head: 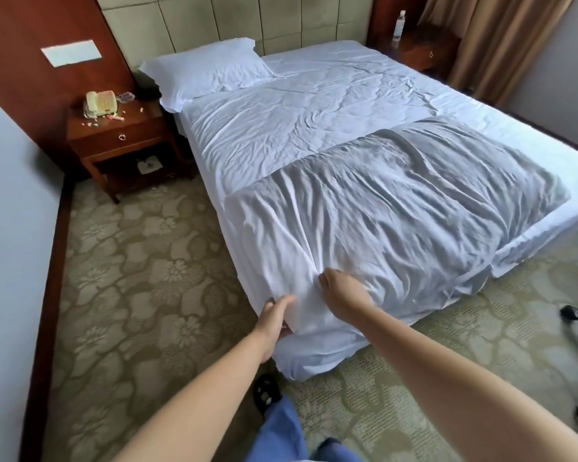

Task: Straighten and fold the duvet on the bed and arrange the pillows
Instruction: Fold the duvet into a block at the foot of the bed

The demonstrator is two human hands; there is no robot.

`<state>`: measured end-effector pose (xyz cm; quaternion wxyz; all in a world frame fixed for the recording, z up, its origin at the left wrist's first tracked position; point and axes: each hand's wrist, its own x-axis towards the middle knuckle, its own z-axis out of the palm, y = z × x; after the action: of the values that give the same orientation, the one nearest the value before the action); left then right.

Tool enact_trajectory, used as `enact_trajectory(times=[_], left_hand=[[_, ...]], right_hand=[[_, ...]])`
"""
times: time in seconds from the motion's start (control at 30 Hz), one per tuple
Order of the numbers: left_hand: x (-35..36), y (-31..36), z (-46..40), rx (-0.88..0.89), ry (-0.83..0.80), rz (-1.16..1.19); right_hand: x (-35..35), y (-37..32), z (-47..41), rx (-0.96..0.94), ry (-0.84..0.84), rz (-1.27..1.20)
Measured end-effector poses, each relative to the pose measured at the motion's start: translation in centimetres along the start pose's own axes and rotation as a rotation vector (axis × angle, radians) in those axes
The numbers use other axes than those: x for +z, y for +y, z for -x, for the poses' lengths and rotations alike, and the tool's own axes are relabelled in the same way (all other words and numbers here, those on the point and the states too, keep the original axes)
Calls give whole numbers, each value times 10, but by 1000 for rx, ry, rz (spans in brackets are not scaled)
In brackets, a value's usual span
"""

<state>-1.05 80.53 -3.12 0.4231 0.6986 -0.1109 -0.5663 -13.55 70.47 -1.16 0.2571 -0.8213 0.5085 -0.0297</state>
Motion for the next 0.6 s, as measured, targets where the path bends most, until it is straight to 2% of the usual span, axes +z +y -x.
enact_trajectory(times=[0.07, 0.13, 0.23, 0.4, 0.6], left_hand=[[-3, 2, -1, 79, -64, -138], [-8, 6, -3, 136, -114, -402], [-10, 12, -11, 211, -83, -768], [13, 23, -14, 455, 14, -914], [22, 51, -6, 466, 24, -1093]], right_hand=[[-5, 0, 4, -91, 41, 21], [-8, 9, 10, -207, -47, 175], [-5, 23, 19, -284, -130, 434], [2, 19, 9, -196, 78, 432], [-5, 3, 4, -115, 94, 366]])
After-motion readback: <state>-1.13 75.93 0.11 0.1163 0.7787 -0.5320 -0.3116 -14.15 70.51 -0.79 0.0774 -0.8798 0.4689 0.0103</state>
